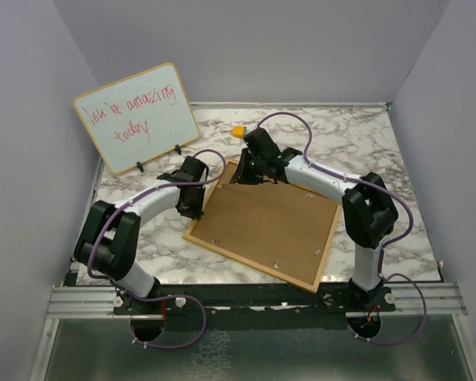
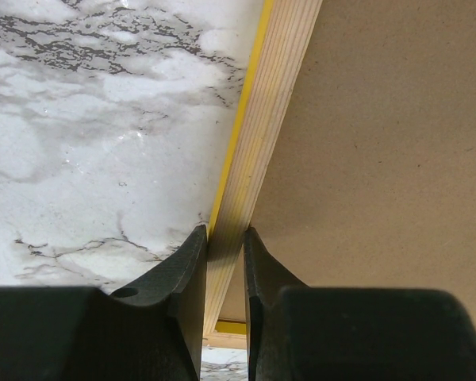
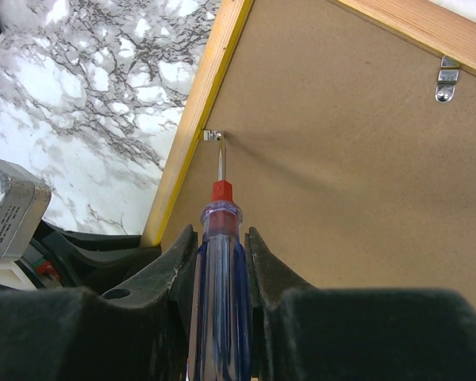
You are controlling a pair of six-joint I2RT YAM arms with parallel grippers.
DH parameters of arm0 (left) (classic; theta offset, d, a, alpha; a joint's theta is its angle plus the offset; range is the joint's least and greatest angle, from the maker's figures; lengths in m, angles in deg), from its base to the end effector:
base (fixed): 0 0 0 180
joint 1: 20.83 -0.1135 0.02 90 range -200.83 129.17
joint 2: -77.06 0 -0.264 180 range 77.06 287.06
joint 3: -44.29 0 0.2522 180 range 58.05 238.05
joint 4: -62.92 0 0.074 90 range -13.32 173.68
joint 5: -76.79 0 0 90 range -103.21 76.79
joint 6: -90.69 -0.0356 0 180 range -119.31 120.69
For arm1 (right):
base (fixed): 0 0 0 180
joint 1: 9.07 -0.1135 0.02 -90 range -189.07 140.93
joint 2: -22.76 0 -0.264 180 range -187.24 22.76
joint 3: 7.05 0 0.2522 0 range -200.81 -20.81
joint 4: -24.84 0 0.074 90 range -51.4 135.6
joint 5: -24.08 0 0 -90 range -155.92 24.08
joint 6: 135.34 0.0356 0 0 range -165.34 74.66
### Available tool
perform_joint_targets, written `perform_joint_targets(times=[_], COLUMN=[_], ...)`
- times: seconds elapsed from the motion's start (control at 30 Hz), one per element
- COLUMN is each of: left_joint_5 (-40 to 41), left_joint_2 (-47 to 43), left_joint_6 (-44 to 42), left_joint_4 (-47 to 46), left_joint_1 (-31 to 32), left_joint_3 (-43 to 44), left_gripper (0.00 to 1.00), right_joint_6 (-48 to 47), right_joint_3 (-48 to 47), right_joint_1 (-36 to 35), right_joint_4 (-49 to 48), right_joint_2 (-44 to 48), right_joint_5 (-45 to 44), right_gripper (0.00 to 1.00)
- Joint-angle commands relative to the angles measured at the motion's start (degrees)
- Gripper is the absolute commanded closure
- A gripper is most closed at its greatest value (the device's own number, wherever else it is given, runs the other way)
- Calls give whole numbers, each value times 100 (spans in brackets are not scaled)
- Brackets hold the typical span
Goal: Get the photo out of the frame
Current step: Release the photo frame item from the photo frame.
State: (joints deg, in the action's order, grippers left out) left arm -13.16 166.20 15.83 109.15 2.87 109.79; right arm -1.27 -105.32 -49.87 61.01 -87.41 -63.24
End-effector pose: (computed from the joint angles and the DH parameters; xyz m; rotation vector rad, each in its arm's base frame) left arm 0.2608 -0.1144 0.1734 0.2091 2.7975 -0.1644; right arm 0.3252 0.2829 0.2278 0.0498 2.5423 0.7013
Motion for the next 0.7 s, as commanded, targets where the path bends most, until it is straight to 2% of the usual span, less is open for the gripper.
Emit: perform_joint_targets(times=[0.0, 0.3, 0.67], left_joint_5=[-1, 109, 180], left_joint_2=[53, -22, -114], left_joint_6=[-22, -63, -63], left_joint_4=[-11, -56, -53], left_joint_1=[-13, -15, -15], left_joint_3=[-62, -74, -84], left_gripper=[95, 95, 94], right_joint_6=[-50, -144, -214], right_joint_3=[12, -350, -193], right_joint_1=[-25, -25, -59], right_joint_4=[234, 289, 29], right_joint_2=[96, -220, -271], right_joint_5=[-323, -306, 437], right_gripper=[100, 100, 100])
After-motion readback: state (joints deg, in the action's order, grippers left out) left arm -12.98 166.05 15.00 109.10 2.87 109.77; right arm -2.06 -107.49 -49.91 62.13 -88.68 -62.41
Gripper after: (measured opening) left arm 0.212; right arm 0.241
